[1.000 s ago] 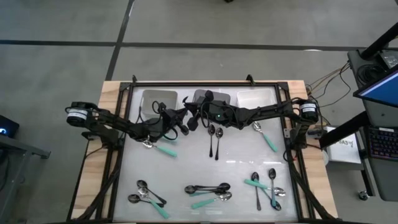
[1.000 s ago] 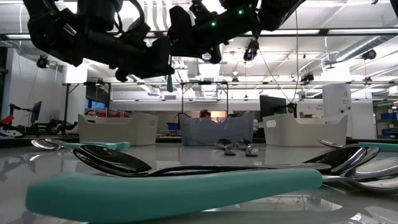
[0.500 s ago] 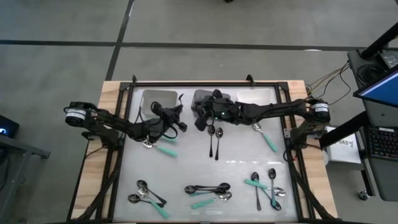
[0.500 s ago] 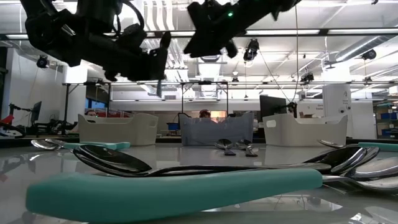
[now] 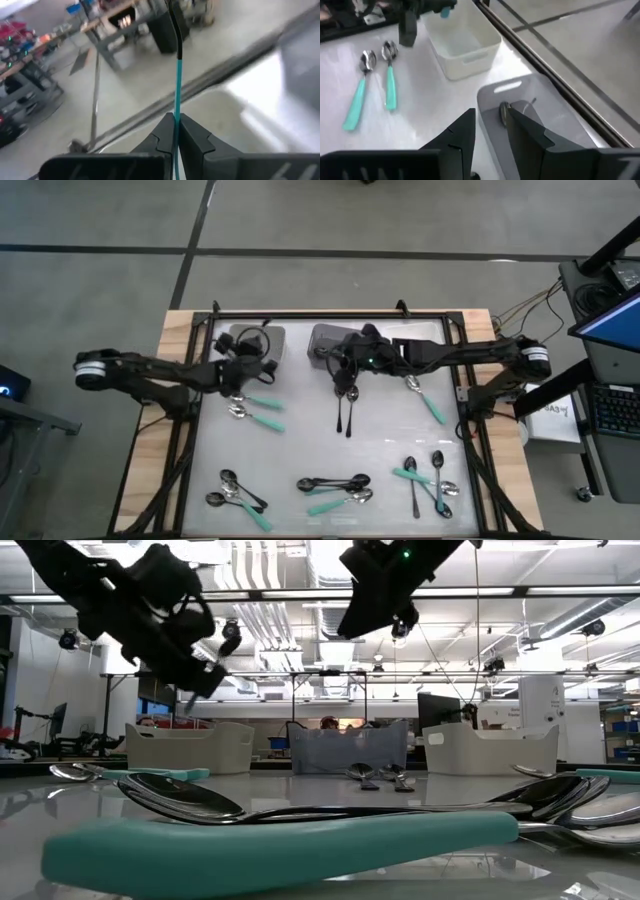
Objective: Sort silverware by color (type)
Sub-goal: Put the blue spoon into the gray bin, then put the green spoon into the white bin
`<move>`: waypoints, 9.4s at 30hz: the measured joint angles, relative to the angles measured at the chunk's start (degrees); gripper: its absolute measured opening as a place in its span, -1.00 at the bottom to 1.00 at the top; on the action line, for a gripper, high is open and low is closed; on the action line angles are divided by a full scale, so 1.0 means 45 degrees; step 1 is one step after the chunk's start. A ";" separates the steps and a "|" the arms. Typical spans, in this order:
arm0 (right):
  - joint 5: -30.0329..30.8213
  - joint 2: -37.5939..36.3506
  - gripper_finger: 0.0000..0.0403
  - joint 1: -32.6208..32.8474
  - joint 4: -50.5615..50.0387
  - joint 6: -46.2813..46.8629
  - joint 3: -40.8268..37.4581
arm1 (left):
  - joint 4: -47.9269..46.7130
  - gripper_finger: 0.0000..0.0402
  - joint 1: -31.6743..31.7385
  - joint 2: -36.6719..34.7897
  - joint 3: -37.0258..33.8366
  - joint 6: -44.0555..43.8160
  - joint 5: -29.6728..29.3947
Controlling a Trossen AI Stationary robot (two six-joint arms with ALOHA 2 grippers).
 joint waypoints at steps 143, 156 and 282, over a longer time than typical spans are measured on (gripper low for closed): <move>0.0052 -0.2677 -0.50 0.1258 -0.5630 0.2331 -0.2177 | -0.6385 -0.32 -0.3687 0.6330 0.3993 -0.0568 0.8711; 0.0053 -0.2677 -0.51 0.1258 -0.5628 0.2331 -0.2177 | -0.6307 -0.76 -0.3383 0.6316 0.3993 -0.2867 0.9588; 0.0573 -0.6408 -0.81 0.0521 0.5367 -0.4515 -0.5956 | 0.6591 -0.21 -0.3781 0.5640 0.8757 0.2845 0.8279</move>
